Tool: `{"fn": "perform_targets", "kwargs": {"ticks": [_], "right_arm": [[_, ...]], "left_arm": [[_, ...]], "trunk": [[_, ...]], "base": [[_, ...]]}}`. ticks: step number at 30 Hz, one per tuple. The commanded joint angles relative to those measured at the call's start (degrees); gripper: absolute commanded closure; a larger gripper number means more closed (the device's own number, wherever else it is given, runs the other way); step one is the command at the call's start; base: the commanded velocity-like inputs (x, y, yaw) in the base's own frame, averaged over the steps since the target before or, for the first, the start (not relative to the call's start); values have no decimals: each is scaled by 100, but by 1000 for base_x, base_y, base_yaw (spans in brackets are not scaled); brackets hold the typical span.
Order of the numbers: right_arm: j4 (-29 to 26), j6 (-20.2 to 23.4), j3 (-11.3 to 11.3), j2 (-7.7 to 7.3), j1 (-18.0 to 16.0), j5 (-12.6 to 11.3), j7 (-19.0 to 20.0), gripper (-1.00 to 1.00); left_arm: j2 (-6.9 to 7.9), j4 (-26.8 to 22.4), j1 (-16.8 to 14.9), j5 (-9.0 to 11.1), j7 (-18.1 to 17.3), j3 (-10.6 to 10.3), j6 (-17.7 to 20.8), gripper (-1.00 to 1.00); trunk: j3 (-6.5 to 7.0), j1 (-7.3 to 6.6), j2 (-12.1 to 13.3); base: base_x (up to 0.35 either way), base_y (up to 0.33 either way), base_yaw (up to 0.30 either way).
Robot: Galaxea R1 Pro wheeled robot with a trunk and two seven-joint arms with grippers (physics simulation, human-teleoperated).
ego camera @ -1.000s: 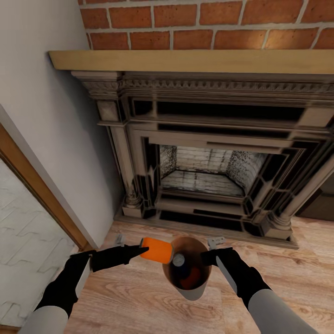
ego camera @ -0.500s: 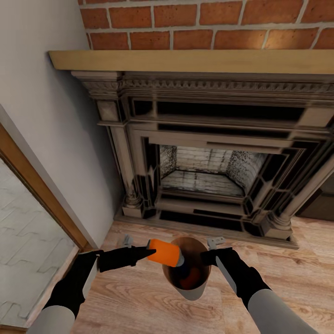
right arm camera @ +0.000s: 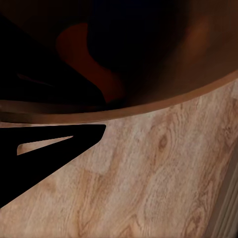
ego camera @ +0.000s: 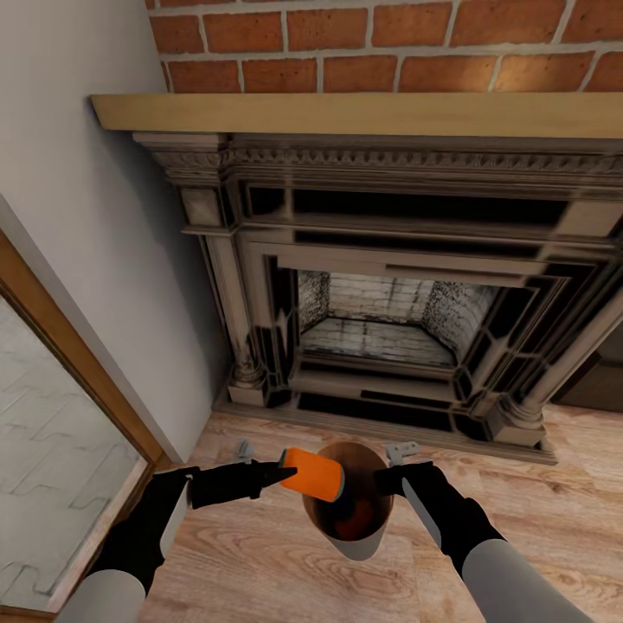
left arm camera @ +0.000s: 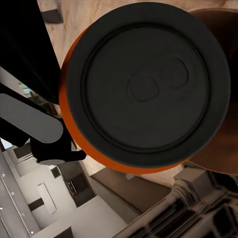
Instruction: Put the three can of soda from the living room inside the tash can in the kitchen.
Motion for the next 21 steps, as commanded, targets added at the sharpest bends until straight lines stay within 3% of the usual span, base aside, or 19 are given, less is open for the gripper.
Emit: {"fn": "perform_targets", "kwargs": {"ticks": [1, 5, 11, 17, 21], "right_arm": [[-1, -2, -3, 1, -2, -53, 33, 100], [1, -2, -3, 1, -2, -53, 33, 100], [5, -2, -3, 1, -2, -53, 33, 100], [6, 3, -3, 1, -2, -53, 33, 100], [6, 4, -3, 1, -2, -53, 33, 100]], "left_arm": [[-22, 4, 0, -4, 62, -2, -9, 100], [-130, 29, 0, -10, 206, -81, -9, 100], [-185, 52, 0, -7, 579, -205, -9, 100], [-235, 58, 0, -13, 694, -226, -15, 100], [-242, 66, 0, -8, 1059, -246, -16, 100]], "trunk": [[0, 0, 0], [0, 0, 0], [0, 0, 0], [0, 0, 0], [0, 0, 0]], "base": [[0, 0, 0], [0, 0, 0], [0, 0, 0], [0, 0, 0], [0, 0, 0]]}}
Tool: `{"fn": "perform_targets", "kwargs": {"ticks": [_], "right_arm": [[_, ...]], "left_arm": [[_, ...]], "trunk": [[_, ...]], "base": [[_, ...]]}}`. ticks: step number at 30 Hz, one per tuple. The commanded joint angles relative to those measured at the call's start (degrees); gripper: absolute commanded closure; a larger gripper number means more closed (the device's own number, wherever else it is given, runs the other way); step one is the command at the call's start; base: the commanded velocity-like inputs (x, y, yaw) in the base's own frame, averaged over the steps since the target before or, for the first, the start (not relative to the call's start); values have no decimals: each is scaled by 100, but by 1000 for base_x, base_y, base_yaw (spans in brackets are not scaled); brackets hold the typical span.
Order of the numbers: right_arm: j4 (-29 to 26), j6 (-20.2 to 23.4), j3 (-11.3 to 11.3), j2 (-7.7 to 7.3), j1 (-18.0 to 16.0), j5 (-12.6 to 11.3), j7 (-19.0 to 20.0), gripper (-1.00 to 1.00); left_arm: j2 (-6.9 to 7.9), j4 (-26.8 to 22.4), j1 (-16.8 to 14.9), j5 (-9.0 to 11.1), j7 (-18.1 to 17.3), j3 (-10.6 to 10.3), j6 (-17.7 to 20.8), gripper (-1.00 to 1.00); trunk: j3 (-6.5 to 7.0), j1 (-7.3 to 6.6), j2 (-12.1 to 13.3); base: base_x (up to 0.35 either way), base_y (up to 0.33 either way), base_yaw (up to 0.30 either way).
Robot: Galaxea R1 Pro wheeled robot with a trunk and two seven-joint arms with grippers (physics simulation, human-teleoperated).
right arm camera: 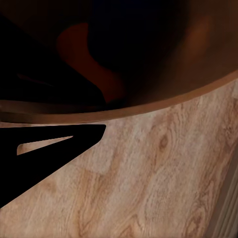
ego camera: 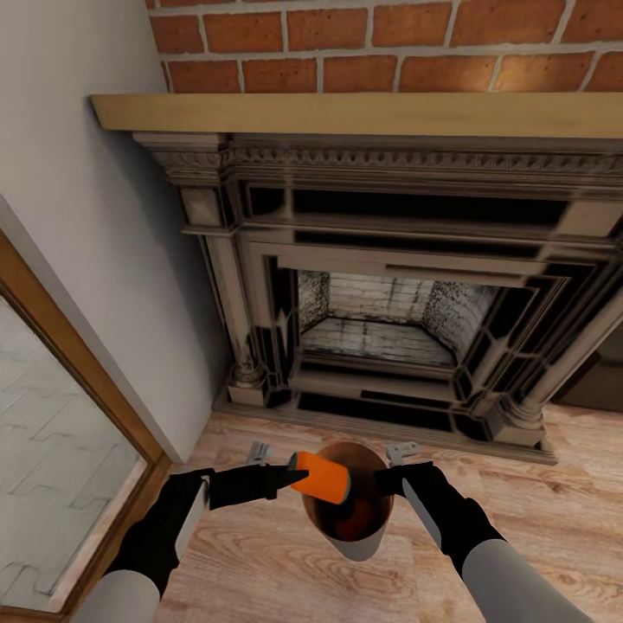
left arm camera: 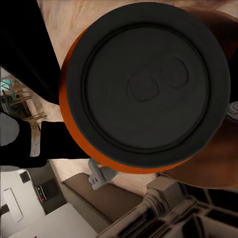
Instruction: Put the three can of soda from the living room inside the tash can in the kitchen.
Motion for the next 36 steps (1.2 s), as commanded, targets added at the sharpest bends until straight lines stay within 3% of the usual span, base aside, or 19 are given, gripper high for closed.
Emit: {"fn": "perform_targets", "kwargs": {"ticks": [1, 5, 13, 20, 24, 36], "right_arm": [[-2, -3, -3, 1, -2, -53, 32, 100], [-2, -7, -3, 0, -2, -53, 32, 100], [3, -2, -3, 0, -2, -53, 32, 100], [15, -5, -3, -2, -2, -53, 32, 100], [15, -6, -3, -1, -2, -53, 32, 100], [46, -2, -3, -3, -2, -53, 32, 100]], "left_arm": [[0, 0, 0, 0, 56, -16, -7, 100], [-1, 73, 0, 2, 281, -121, -11, 100], [-5, 218, 0, 3, 385, -151, -15, 100], [-116, 254, 0, 3, 414, -181, -16, 100], [-179, 255, 0, 3, 662, -328, -16, 100], [-216, 249, 0, 3, 773, -425, -16, 100]], "trunk": [[1, 0, 0], [1, 0, 0], [1, 0, 0], [1, 0, 0], [1, 0, 0], [1, 0, 0]], "base": [[0, 0, 0], [0, 0, 0], [0, 0, 0], [0, 0, 0], [0, 0, 0], [0, 0, 0]]}}
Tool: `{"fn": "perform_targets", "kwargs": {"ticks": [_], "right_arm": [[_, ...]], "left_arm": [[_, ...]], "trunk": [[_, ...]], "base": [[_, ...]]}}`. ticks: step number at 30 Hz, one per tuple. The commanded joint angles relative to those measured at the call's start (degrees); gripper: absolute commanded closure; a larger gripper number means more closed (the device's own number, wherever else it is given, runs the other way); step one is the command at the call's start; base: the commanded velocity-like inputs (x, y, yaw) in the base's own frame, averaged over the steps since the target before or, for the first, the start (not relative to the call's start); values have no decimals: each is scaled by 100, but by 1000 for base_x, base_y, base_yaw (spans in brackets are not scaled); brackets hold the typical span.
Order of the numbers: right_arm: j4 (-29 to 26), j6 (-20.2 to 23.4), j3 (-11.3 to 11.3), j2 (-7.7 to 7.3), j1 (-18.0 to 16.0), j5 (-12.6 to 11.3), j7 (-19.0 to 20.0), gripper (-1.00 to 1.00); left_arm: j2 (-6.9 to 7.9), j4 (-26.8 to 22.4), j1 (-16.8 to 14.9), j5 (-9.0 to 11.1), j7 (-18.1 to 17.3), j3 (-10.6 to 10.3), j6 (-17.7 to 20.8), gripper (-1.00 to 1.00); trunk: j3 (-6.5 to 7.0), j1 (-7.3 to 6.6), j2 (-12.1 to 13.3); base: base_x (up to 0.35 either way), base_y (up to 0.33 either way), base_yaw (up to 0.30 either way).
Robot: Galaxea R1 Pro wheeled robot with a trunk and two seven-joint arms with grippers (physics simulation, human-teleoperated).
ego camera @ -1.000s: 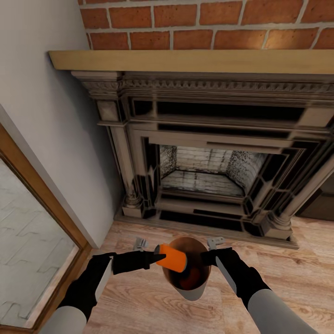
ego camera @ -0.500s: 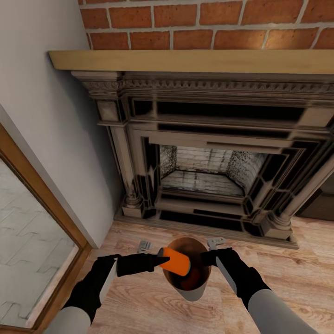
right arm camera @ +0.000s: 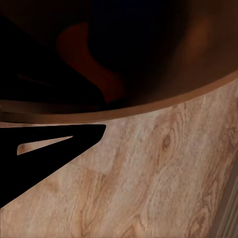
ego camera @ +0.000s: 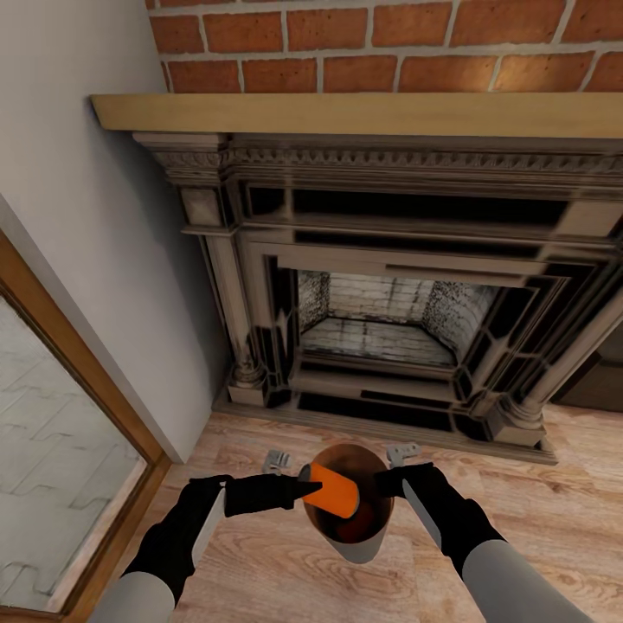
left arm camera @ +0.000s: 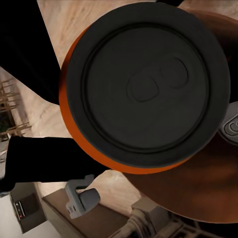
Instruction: Put the three can of soda from the living room inside the tash can in the kitchen.
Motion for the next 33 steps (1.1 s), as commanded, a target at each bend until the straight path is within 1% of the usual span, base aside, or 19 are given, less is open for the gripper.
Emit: {"fn": "perform_targets", "kwargs": {"ticks": [1, 5, 13, 14, 19, 33], "right_arm": [[3, -3, -5, 3, -3, -48, 32, 100], [15, -3, -5, 4, -3, -48, 32, 100], [17, -5, -5, 2, -3, -48, 32, 100], [17, -5, -5, 1, -3, -48, 32, 100], [18, -6, -5, 1, -3, -48, 32, 100], [19, -5, -5, -2, -3, -48, 32, 100]], "left_arm": [[-20, -1, 0, -5, 52, -2, -9, 100], [-71, 2, 0, -5, 150, -6, -7, 100], [-84, 4, 0, -5, 210, -17, 0, 100], [-84, 4, 0, -5, 212, -30, -3, -100], [-85, -1, 0, -3, 215, -55, 0, -100], [-83, -71, 0, 19, 177, -43, -2, -100]], "trunk": [[1, 0, 0], [1, 0, 0], [1, 0, 0], [1, 0, 0], [1, 0, 0], [1, 0, 0]], "base": [[0, 0, 0], [0, 0, 0], [0, 0, 0], [0, 0, 0], [0, 0, 0], [0, 0, 0]]}}
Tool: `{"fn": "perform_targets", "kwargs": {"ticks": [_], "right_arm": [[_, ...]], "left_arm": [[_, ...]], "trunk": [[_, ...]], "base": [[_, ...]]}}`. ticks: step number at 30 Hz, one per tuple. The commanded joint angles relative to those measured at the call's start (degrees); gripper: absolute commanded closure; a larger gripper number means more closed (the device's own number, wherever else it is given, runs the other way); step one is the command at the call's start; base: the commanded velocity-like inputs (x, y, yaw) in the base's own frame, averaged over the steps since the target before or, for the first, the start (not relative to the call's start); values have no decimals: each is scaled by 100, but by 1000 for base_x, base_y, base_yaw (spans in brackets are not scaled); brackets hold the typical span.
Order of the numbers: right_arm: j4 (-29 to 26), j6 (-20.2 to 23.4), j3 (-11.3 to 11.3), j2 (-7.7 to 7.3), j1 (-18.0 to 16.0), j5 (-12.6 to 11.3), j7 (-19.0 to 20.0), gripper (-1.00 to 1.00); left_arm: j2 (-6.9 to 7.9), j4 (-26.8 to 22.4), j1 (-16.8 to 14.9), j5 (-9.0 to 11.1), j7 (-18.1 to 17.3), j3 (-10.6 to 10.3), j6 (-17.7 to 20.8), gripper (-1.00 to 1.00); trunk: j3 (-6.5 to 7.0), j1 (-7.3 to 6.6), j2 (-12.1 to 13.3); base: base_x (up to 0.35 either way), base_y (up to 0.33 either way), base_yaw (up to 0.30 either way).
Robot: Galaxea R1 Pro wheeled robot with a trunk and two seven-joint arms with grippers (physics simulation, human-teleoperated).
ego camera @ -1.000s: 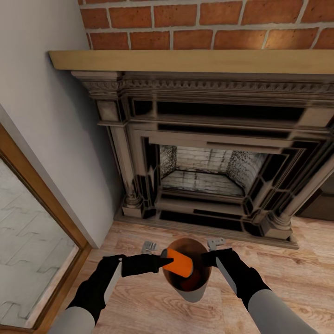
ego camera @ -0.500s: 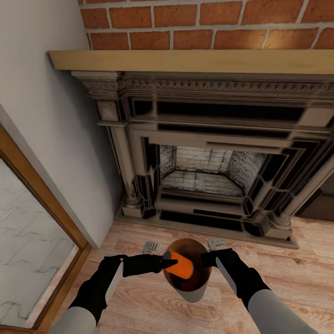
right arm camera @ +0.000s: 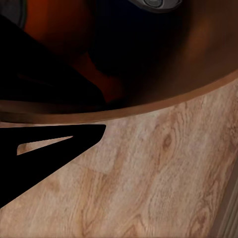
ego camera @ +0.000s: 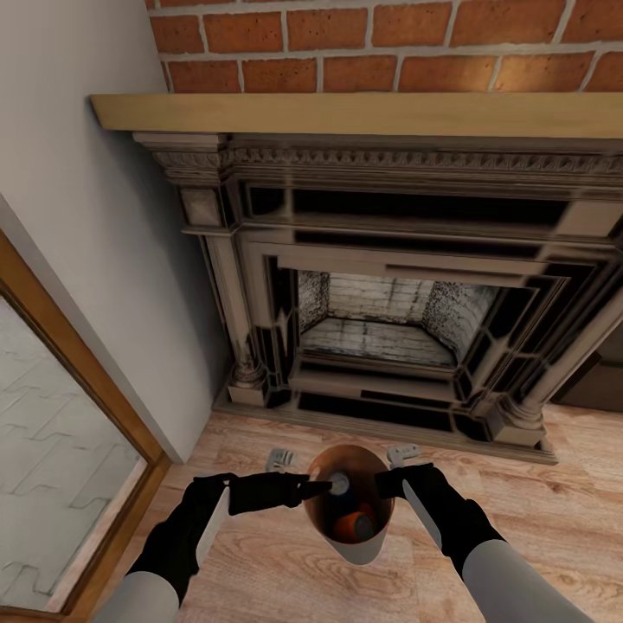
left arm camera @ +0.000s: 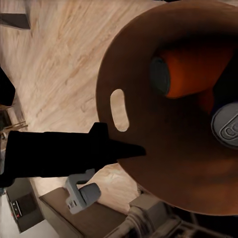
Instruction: Put the three can of soda from the living room inside the tash can in the kitchen.
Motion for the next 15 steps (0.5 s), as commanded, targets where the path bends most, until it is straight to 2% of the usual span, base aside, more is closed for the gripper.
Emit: {"fn": "perform_targets", "kwargs": {"ticks": [1, 3, 5, 7, 8, 9, 10, 11, 12, 13, 14, 15], "right_arm": [[-2, -2, -3, 1, -2, -56, 33, 100], [-3, 1, -3, 0, -2, -56, 33, 100], [-3, -1, -3, 0, -2, -56, 33, 100], [-3, 1, -3, 0, -2, -56, 33, 100], [-3, -1, -3, 0, -2, -56, 33, 100], [-3, -1, -3, 0, -2, -56, 33, 100], [-3, -27, -3, -3, -2, -56, 34, 100], [-4, -57, -3, -4, -2, -56, 36, 100], [-4, -188, -3, -7, -2, -56, 38, 100], [-4, -222, -3, -7, -2, -56, 39, 100], [-5, -271, -3, -9, -2, -56, 40, 100], [-7, -290, -3, -11, -2, -56, 40, 100]], "left_arm": [[1, -9, 0, 4, -23, 4, -2, -100], [15, -62, 0, 10, -177, 12, -5, -100], [65, -112, 0, 11, -487, 22, -6, -100], [245, -131, 0, 11, -935, 33, -5, -100], [432, -133, 0, 13, -1282, 43, -3, -100], [536, -131, 0, 14, -1462, 47, -2, -100], [758, -119, 0, 15, -1822, 69, -3, -100], [871, -108, 0, 14, -2000, 94, -4, -100], [1215, 13, 0, 11, -2542, 264, -9, -100], [1327, 91, 0, 9, -2713, 356, -12, -100], [1543, 281, 0, 7, -3035, 580, -18, -100], [1647, 383, 0, 4, -3180, 703, -23, -100]], "trunk": [[0, 0, 0], [0, 0, 0], [0, 0, 0], [0, 0, 0], [0, 0, 0], [0, 0, 0], [0, 0, 0], [0, 0, 0], [0, 0, 0], [0, 0, 0], [0, 0, 0], [0, 0, 0]], "base": [[0, 0, 0], [0, 0, 0], [0, 0, 0], [0, 0, 0], [0, 0, 0], [0, 0, 0], [0, 0, 0], [0, 0, 0], [0, 0, 0], [0, 0, 0], [0, 0, 0], [0, 0, 0]]}}
